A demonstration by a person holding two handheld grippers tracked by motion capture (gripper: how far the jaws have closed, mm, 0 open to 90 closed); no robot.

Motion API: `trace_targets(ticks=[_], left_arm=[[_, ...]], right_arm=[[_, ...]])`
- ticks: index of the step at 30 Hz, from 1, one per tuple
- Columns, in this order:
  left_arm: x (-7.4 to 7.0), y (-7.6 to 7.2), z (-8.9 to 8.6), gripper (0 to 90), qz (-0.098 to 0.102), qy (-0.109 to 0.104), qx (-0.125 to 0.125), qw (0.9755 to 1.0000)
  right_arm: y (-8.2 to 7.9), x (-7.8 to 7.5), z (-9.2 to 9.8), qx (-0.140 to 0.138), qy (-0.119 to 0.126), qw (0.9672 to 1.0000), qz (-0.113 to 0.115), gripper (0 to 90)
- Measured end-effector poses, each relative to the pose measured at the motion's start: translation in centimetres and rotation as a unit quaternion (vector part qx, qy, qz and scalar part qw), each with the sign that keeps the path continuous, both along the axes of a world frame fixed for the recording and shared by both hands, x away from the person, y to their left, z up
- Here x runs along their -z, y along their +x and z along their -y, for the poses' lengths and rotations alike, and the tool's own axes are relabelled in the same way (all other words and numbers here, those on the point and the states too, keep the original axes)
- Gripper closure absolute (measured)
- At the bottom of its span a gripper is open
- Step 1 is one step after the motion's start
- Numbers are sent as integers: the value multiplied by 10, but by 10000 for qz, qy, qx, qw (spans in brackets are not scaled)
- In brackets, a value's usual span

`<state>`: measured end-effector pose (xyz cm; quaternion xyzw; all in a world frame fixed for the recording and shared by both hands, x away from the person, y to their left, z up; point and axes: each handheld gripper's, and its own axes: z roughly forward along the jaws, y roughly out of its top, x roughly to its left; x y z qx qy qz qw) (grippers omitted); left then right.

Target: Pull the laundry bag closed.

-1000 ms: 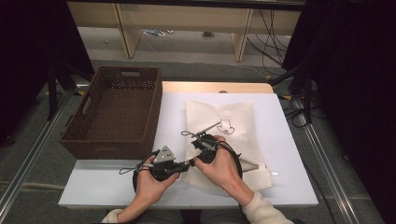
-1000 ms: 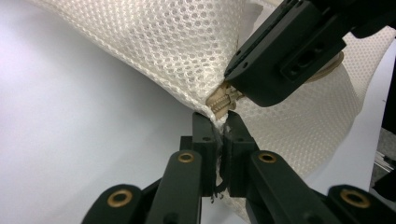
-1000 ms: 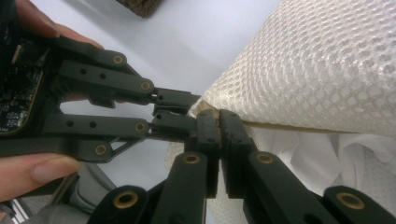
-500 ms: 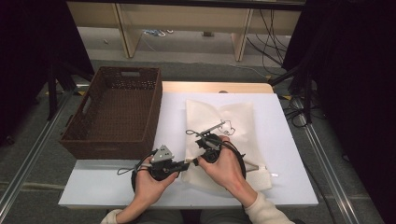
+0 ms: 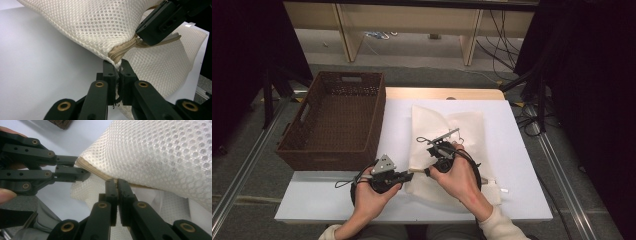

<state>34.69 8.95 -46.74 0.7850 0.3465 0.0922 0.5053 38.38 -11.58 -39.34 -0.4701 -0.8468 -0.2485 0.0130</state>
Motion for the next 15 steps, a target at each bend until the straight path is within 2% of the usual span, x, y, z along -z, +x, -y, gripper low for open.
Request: trace_targets(ticks=[2,3,6,7,9,11,12,15], left_arm=[[0,0,-1,854,-41,19,49,10000],[0,0,0,853,-22,18,40,10000],[1,0,-1,853,-13,-24,-11,10000],[1,0,-1,852,-8,-19,-11,10000],[2,0,0,852,-39,-15,-39,10000],[2,-1,0,852,-75,29,-44,10000],[3,0,-1,851,5,15,-18,10000],[2,0,-1,851,-15,51,-18,10000]], right_arm=[[0,0,0,53,-56,10000,-43,885],[0,0,0,102,-58,9998,-138,885],[2,0,5,-16,-51,9999,-108,885],[2,-1,5,63,-57,9999,-128,885],[2,-1,6,36,-108,9999,-53,885],[1,-1,5,56,-119,9999,-101,885],[1,-1,5,48,-115,9999,-96,885],[1,-1,5,41,-106,9999,-103,885]])
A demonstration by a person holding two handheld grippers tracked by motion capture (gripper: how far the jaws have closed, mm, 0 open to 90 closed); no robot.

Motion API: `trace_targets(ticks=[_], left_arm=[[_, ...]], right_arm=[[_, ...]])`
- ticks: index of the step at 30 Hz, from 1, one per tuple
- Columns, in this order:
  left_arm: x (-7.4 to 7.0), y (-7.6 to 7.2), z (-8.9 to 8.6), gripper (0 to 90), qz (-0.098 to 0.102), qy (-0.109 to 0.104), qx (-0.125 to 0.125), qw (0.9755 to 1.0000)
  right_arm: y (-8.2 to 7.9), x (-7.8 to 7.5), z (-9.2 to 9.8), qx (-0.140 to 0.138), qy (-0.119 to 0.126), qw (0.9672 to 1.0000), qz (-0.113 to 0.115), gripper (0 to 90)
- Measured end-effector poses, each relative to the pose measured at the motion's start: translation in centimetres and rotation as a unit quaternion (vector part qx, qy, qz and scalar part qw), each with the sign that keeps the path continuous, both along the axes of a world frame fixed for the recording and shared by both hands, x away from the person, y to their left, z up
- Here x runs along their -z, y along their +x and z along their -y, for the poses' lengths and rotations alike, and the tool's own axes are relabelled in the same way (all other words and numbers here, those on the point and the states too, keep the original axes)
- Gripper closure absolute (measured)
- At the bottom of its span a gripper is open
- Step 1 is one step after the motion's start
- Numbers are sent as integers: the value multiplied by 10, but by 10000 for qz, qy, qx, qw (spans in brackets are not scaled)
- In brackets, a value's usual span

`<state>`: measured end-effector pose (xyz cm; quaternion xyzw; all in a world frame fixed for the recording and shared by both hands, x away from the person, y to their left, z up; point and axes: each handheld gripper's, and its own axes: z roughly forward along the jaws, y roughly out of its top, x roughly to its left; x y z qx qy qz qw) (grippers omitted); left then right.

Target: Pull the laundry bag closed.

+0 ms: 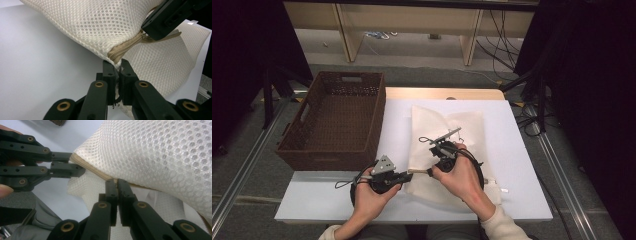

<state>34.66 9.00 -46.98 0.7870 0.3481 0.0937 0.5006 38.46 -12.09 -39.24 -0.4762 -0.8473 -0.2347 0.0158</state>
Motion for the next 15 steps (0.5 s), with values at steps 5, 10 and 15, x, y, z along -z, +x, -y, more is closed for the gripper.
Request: trace_targets(ticks=[5,10,15], left_arm=[[0,1,-1,850,-35,13,14,10000],[1,1,0,850,8,-12,-8,10000],[1,1,-1,849,0,15,-14,10000]], right_arm=[[0,0,0,-7,14,10000,2,884],[2,1,3,-72,33,10000,-31,885],[1,-1,5,29,28,10000,-79,885]])
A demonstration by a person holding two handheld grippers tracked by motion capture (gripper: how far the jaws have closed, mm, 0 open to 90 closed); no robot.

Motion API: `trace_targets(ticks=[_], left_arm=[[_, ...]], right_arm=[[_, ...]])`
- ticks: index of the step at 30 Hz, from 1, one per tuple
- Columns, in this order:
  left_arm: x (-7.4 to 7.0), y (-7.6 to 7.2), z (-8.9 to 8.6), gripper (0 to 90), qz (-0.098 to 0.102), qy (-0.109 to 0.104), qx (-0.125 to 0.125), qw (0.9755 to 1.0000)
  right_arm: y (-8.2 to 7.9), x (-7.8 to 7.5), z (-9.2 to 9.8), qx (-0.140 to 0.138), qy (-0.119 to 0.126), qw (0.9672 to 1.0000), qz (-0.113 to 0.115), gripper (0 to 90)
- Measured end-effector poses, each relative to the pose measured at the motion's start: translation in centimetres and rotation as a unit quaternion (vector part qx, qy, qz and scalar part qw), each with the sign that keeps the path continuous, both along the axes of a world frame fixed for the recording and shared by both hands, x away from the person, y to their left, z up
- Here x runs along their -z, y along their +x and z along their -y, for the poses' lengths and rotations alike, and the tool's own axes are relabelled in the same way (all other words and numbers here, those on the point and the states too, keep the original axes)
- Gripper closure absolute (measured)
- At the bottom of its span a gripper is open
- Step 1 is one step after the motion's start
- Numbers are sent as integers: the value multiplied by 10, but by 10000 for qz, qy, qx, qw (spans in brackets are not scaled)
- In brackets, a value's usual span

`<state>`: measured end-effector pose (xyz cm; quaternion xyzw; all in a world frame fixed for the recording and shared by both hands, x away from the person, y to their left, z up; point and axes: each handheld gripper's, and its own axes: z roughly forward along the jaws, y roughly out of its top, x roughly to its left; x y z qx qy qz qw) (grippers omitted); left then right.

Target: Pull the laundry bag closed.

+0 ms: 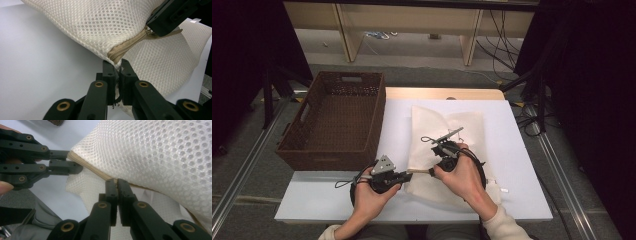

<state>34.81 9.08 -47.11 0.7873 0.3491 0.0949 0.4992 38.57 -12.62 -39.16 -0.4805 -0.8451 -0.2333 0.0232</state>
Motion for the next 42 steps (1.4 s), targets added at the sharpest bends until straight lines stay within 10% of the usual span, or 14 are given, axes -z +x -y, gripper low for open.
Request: trace_targets(ticks=[42], left_arm=[[2,2,-2,842,-3,24,-69,10000]], right_arm=[[-2,-8,10,139,-148,9998,71,884]])
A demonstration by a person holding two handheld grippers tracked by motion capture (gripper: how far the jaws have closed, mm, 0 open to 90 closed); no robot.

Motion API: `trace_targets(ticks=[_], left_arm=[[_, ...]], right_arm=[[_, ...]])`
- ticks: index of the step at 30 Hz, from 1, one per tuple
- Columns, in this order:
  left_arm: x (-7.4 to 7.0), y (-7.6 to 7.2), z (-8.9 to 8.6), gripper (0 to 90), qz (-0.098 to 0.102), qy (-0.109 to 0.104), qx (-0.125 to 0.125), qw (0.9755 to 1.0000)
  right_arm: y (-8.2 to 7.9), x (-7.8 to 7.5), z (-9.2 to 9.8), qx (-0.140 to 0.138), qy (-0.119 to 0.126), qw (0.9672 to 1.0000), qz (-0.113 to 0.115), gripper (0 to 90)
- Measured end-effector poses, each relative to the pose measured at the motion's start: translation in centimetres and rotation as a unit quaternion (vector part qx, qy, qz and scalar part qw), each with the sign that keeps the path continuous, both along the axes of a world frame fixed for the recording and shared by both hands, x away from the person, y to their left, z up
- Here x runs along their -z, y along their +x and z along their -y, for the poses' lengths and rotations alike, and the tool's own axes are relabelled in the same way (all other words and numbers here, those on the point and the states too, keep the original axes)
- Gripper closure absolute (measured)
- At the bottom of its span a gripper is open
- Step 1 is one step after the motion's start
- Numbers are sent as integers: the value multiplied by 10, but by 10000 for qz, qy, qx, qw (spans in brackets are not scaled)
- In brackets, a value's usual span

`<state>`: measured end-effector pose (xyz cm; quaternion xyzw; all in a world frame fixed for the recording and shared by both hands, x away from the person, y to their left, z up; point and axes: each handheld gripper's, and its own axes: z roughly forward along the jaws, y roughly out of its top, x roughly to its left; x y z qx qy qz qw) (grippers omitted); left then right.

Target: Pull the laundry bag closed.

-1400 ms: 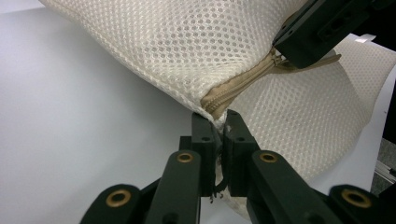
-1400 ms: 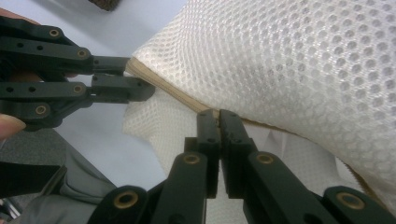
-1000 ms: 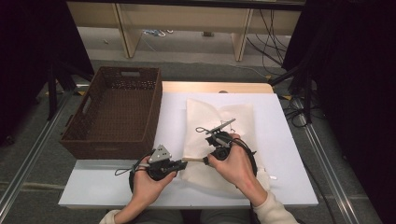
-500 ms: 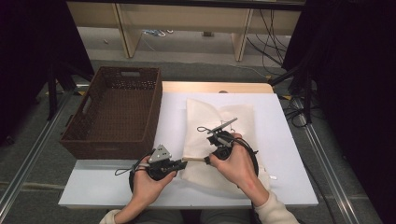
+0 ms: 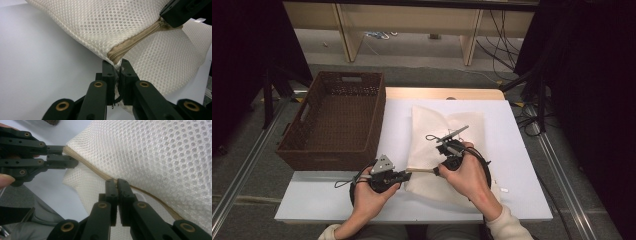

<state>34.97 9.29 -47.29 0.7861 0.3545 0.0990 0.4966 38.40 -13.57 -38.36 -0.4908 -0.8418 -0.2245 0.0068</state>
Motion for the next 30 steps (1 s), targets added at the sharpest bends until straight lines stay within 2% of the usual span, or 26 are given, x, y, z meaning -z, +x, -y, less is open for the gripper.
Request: trace_targets(ticks=[1,6,7,14,15,16,21,22,24,30], left_arm=[[0,0,0,842,1,1,9,10000],[0,0,0,842,-12,-5,28,10000],[-1,0,0,842,-44,36,56,10000],[1,0,0,842,2,2,49,10000],[1,0,0,842,-2,21,17,10000],[1,0,0,842,-7,-13,51,10000],[2,0,2,842,-33,-35,35,10000],[2,0,1,842,-32,53,29,10000],[2,0,2,843,-46,-27,15,10000],[3,0,0,843,-11,-20,0,10000]], right_arm=[[-1,-1,0,85,2,10000,-52,884],[-1,-1,0,68,-6,10000,-66,885],[1,0,1,-15,-21,10000,-19,884],[1,0,2,-81,-71,9999,-77,884],[1,0,2,-23,-95,9999,-101,885],[0,-1,2,50,-19,9998,-185,884],[2,1,3,-78,-62,9999,-108,885],[1,1,2,-17,-122,9999,-73,885],[1,0,0,77,-132,9997,-173,885],[2,2,2,30,-90,9999,-116,885]])
